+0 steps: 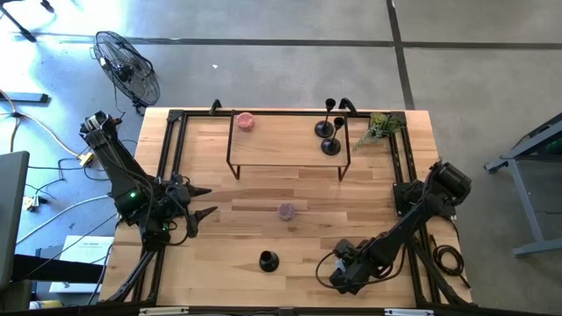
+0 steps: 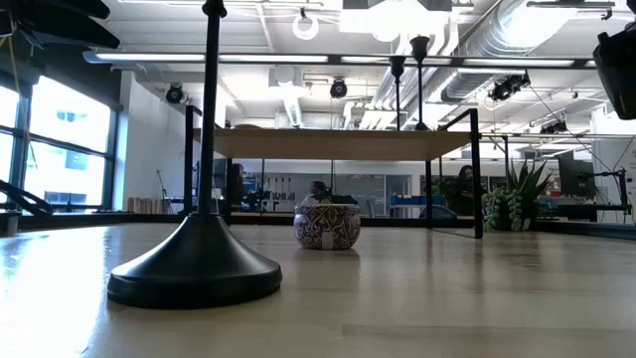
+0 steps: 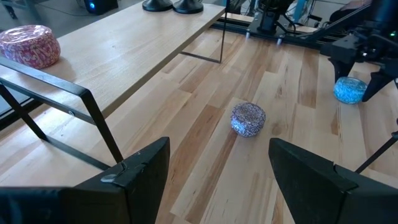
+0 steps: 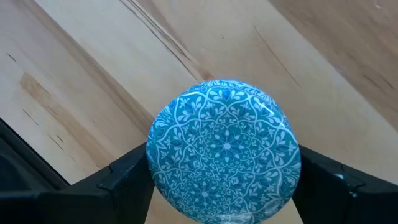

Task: Pick & Place candle stick holders
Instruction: Put the blue patterned scented candle on the shelf

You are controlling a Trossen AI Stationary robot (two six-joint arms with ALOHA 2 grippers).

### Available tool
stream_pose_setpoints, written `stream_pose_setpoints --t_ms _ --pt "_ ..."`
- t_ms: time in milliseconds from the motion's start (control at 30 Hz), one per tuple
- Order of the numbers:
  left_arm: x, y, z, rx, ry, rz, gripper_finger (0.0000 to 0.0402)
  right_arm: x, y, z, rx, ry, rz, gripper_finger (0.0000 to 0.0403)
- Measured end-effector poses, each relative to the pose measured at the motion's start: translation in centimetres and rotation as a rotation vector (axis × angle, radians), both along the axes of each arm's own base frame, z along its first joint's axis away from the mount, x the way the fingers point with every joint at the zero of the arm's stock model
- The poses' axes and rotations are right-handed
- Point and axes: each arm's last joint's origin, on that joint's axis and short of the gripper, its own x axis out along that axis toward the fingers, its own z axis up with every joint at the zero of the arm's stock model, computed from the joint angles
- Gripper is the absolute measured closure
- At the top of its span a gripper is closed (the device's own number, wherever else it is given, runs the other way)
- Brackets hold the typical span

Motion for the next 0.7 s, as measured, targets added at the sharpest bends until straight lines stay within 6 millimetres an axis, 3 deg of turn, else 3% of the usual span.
stream_pose_setpoints --t_ms 300,700 --pt "0.0 0.0 0.0 -0.001 0.0 0.0 0.0133 2.4 1.3 2.8 -0.105 -0.257 0.064 0.0108" --pt "0.0 0.0 0.0 -0.003 -0.003 0.0 0.0133 4.2 2.4 7.2 -0.201 -0.382 0.168 0.0108"
